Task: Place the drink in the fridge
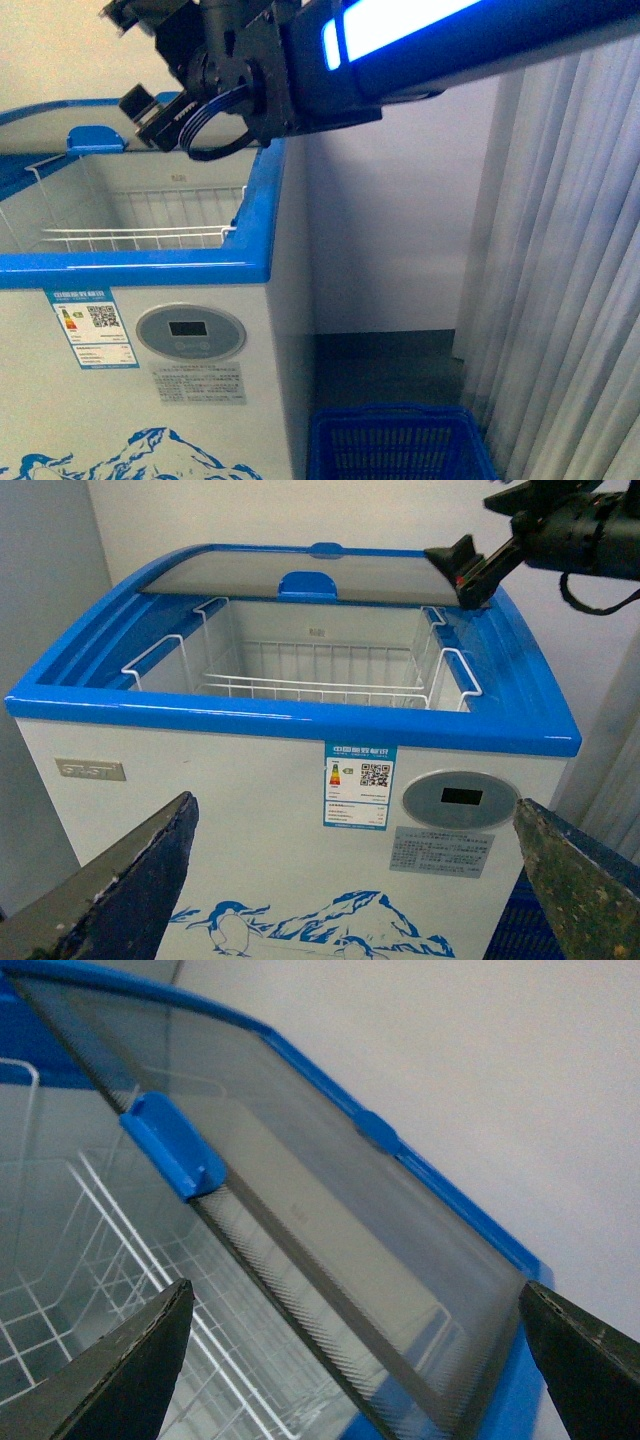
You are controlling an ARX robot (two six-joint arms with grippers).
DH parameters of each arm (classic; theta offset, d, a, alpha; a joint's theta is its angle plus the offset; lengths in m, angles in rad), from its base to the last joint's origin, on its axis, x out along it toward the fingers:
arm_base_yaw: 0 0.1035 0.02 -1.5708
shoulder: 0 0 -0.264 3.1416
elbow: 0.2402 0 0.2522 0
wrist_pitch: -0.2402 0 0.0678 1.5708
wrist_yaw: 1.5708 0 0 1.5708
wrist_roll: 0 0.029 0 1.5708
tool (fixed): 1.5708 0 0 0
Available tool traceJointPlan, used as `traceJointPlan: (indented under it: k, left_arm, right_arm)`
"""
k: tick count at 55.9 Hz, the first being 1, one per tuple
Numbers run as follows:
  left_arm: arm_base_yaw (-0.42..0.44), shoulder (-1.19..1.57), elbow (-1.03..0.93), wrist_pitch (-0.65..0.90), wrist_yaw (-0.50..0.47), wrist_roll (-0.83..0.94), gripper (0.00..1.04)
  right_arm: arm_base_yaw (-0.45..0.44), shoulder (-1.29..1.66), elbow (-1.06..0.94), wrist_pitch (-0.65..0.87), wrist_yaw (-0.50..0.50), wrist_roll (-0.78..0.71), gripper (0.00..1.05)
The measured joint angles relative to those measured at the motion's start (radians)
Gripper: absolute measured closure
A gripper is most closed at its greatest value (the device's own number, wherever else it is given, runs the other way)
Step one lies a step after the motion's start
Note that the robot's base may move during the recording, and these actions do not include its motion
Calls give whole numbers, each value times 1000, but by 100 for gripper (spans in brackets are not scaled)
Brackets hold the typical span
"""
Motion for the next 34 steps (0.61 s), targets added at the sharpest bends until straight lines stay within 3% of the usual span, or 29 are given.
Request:
traceJointPlan:
  k: [14,34]
  left_arm:
    - [0,0,0,0,0,0,8]
    - [0,0,0,0,0,0,8]
  right_arm:
    - [-82,-251,-278,109,58,100,7]
    - [-198,-672,-916,251,140,267,7]
